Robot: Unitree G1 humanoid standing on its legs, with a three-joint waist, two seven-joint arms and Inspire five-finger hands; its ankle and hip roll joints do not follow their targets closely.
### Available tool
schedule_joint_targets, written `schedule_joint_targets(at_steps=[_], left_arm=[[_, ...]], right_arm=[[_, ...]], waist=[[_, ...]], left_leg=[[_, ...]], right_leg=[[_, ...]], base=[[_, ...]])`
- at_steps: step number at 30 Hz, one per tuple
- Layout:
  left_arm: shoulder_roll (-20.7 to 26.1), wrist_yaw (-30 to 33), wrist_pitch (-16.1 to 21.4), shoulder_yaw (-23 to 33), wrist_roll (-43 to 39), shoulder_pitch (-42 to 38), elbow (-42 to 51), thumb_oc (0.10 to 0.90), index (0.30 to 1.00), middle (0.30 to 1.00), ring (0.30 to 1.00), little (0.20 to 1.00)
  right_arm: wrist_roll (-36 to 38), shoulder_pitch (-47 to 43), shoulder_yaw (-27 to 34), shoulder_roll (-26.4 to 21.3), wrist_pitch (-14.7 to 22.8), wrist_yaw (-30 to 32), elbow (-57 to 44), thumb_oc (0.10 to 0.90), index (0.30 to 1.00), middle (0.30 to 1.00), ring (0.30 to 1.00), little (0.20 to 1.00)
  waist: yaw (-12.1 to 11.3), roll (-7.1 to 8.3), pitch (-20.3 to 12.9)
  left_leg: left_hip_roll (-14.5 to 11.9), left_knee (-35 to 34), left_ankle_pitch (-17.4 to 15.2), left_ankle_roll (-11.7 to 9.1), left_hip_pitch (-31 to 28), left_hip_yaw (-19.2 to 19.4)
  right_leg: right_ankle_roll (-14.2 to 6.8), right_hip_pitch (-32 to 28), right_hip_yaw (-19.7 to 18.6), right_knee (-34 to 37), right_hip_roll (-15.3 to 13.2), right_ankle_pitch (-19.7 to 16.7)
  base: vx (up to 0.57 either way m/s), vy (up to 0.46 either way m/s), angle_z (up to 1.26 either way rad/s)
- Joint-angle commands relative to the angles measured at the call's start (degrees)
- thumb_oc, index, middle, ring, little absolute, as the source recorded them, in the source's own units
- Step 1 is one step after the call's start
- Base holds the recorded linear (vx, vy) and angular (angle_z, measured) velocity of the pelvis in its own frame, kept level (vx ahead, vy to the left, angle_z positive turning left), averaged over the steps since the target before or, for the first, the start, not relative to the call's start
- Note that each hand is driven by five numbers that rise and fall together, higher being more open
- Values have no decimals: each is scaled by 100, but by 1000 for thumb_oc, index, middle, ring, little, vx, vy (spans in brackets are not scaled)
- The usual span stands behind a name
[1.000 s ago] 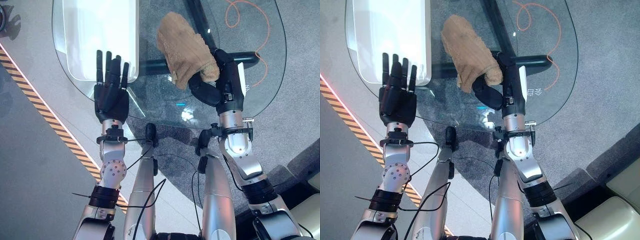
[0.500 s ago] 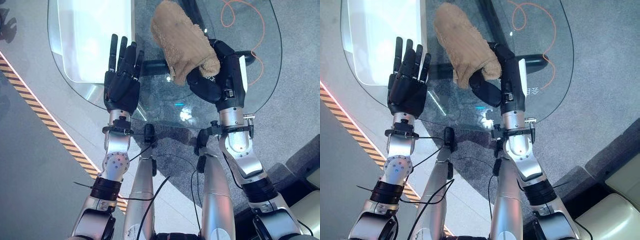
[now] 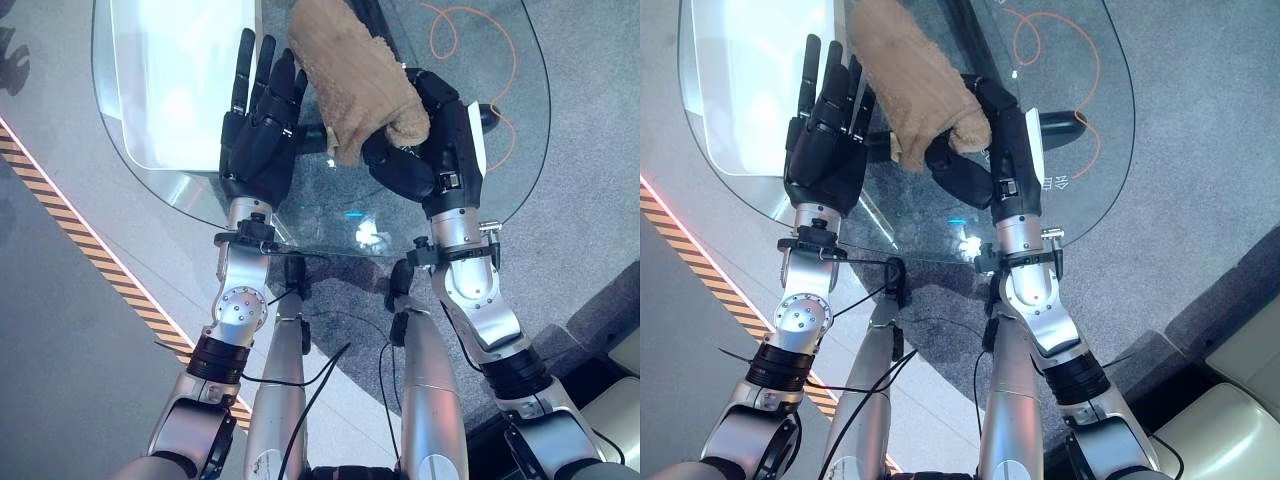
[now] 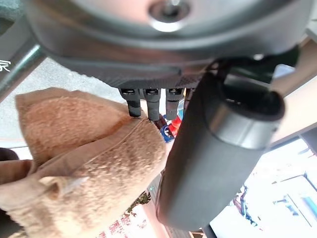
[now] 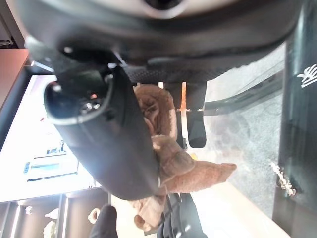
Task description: Wipe the table with a cloth and put it in the basket.
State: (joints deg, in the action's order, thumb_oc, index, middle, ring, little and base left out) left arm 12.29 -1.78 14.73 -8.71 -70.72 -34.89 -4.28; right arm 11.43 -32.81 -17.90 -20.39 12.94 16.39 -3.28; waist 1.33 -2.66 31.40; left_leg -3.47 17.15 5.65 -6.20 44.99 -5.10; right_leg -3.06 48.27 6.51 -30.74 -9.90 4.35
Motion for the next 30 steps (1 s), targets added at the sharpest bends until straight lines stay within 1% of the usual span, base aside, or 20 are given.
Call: schedule_joint_targets(at_steps=[1,6,12,19,22,30], left_arm=[[137,-192,314,-41,438,-735,260,800,900,900,900,900],[132,-151,354,-43,466,-829,108,800,900,900,900,900],[106,-40,309,-92,599,-895,46,800,900,900,900,900],[90,-242,281,-92,574,-979,-18,800,900,900,900,900],[98,-386,279,-107,529,-993,-1,800,900,900,900,900],[112,-537,130,-138,538,-1053,63,800,900,900,900,900]], right_arm=[[26,-978,133,339,879,-270,-1227,100,300,300,300,200],[44,-1038,82,362,860,-294,-1201,100,300,300,300,200],[48,-1079,45,375,832,-342,-1210,100,300,300,300,200],[22,-1113,12,404,707,-405,-1169,100,300,300,300,200],[28,-1105,-16,377,572,-476,-1149,100,300,300,300,200],[39,-1104,-91,322,362,-714,-1037,100,300,300,300,200]], waist=[[4,168,-161],[21,166,-161],[33,157,-161],[45,158,-161],[48,158,-161],[55,148,-161]], left_leg=[[460,69,-334,564,-194,644],[459,74,-343,553,-185,651],[458,61,-332,540,-176,651],[455,60,-333,529,-162,651],[452,57,-335,522,-162,649],[455,60,-344,527,-137,649]], right_leg=[[48,-349,-142,789,678,-373],[45,-338,-154,799,677,-370],[37,-331,-157,814,665,-375],[32,-309,-168,809,675,-371],[31,-314,-169,819,664,-372],[26,-267,-173,800,661,-366]], base=[[0,0,0],[0,0,0],[0,0,0],[0,0,0],[0,0,0],[0,0,0]])
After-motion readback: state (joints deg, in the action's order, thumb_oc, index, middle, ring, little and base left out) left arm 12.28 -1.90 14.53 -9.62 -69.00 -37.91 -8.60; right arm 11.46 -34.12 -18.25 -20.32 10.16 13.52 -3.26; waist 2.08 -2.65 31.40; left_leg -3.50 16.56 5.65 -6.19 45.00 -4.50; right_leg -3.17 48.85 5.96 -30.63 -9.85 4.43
